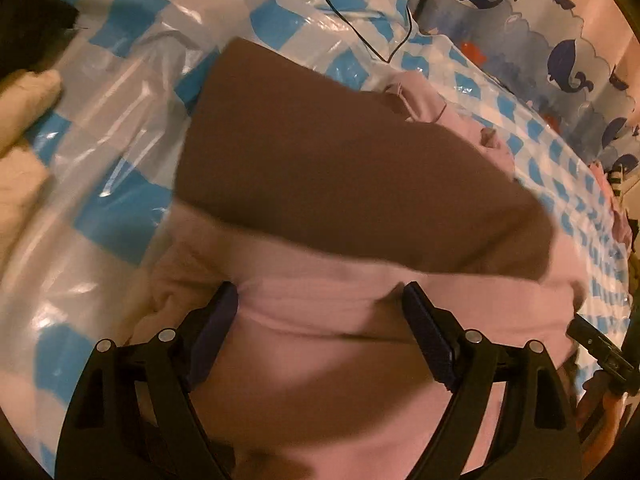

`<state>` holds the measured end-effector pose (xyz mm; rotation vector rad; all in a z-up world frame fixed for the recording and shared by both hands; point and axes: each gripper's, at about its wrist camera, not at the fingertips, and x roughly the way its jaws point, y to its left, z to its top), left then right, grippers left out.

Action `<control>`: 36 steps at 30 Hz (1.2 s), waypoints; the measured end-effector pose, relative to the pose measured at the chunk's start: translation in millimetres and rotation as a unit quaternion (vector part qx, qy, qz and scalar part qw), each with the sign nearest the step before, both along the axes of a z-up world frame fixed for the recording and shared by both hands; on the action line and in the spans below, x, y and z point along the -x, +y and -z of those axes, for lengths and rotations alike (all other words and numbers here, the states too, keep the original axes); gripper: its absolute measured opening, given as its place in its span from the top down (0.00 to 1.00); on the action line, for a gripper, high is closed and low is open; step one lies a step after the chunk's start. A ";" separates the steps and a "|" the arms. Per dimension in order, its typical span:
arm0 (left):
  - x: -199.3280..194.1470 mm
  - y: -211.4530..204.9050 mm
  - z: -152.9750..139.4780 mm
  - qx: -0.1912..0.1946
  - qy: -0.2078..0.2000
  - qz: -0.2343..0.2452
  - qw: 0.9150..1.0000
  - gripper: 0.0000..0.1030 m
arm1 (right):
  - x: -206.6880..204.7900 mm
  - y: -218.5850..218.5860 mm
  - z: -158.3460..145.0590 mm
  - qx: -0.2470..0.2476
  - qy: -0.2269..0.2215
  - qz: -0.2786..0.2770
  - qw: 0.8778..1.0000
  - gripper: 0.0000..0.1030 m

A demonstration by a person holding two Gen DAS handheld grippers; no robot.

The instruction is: Fold large clothes

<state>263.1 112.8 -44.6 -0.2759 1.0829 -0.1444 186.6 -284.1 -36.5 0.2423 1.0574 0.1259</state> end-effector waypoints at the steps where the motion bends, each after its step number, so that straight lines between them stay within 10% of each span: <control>1: 6.8 4.1 -8.2 0.005 -0.002 0.004 1.000 0.22 | 6.7 -4.6 -11.0 -0.011 -0.007 -0.007 1.000 0.08; 5: 76.4 49.2 -56.2 -0.008 -0.040 0.033 0.999 0.17 | 86.5 -42.2 -51.4 -0.047 -0.022 -0.028 0.998 0.08; 10: 172.5 125.3 -50.4 -0.023 -0.011 0.041 0.999 0.12 | 195.8 -90.7 -24.9 -0.111 0.062 -0.018 0.992 0.08; 16: 259.5 179.1 -6.9 0.081 0.065 0.001 0.995 0.12 | 287.4 -105.5 7.8 -0.221 0.121 -0.010 0.968 0.08; 26: 323.2 145.0 13.9 0.121 0.105 0.070 0.985 0.12 | 327.3 -75.0 19.9 -0.324 0.157 -0.076 0.930 0.08; 36: 329.3 146.8 23.7 0.149 0.122 0.032 0.981 0.17 | 323.5 -53.9 31.0 -0.287 0.191 -0.087 0.935 0.08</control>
